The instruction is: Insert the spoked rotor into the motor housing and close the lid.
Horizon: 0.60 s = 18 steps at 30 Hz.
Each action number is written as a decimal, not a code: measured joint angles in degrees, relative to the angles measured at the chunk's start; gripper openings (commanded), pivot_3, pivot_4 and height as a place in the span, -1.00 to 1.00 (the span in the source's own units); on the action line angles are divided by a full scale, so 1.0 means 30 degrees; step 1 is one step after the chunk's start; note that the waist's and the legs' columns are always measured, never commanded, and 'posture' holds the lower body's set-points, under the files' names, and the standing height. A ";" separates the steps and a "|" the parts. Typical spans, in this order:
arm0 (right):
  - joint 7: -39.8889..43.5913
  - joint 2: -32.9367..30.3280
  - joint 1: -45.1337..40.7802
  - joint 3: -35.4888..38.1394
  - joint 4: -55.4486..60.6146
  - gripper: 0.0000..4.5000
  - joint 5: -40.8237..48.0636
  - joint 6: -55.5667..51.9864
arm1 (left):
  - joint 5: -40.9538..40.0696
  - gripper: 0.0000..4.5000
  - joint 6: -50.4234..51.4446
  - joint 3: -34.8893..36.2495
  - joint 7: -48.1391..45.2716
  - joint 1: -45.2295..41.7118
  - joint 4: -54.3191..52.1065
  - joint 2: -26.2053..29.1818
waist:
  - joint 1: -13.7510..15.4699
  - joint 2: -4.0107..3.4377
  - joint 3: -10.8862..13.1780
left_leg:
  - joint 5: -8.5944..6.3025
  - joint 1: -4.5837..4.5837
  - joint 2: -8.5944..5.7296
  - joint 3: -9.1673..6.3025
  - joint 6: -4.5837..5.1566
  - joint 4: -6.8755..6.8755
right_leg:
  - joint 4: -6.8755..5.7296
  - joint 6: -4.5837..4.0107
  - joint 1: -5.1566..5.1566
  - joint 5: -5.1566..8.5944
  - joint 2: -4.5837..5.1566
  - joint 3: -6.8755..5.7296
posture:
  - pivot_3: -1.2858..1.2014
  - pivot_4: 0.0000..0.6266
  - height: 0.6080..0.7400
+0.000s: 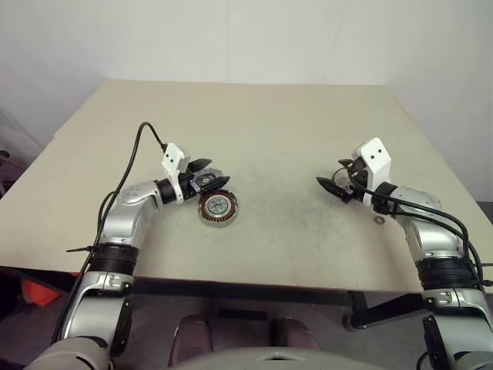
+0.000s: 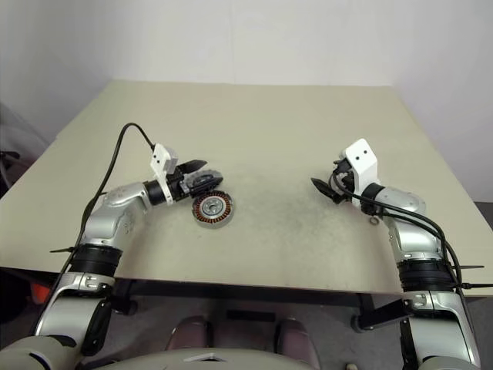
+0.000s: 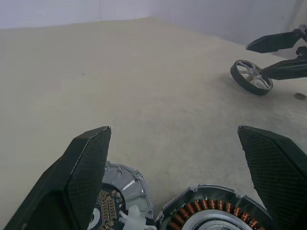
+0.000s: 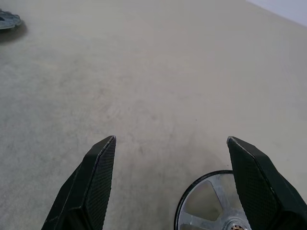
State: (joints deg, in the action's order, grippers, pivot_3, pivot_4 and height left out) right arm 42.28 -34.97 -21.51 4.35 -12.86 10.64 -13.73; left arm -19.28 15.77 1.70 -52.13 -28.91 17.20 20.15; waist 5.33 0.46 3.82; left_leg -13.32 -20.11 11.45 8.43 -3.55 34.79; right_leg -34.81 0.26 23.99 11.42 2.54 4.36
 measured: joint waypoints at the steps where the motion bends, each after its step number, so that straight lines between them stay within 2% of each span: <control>1: -0.0011 0.0000 0.0022 -0.0001 0.0000 0.85 0.0000 0.0000 | -0.0004 0.99 0.0001 0.0001 -0.0020 -0.0034 0.0001 0.0001 | 0.0000 0.0000 0.0000 | 0.0000 0.0000 0.0000 0.0000 0.0000 0.0000 | 0.0001 0.0000 0.0000 0.0000 0.0000 0.0001 | 0.03 -1.00 1.00; 18: -0.0195 0.0000 -0.0003 -0.0003 0.0000 0.85 -0.0001 0.0000 | -0.0010 0.99 0.0085 -0.0005 -0.0056 -0.0108 0.0004 -0.0190 | -0.0001 0.0000 0.0000 | 0.0000 -0.0002 0.0000 0.0000 0.0000 0.0000 | 0.0002 0.0000 0.0001 0.0000 0.0000 0.0000 | 0.03 -1.00 1.00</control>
State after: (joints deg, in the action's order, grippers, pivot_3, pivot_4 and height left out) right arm 41.70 -34.97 -21.52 4.34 -12.86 10.63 -13.73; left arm -19.31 16.03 1.68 -52.29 -29.24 17.22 19.58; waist 5.33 0.46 3.82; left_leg -13.32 -20.12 11.45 8.43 -3.54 34.79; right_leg -34.80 0.26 23.99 11.42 2.54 4.36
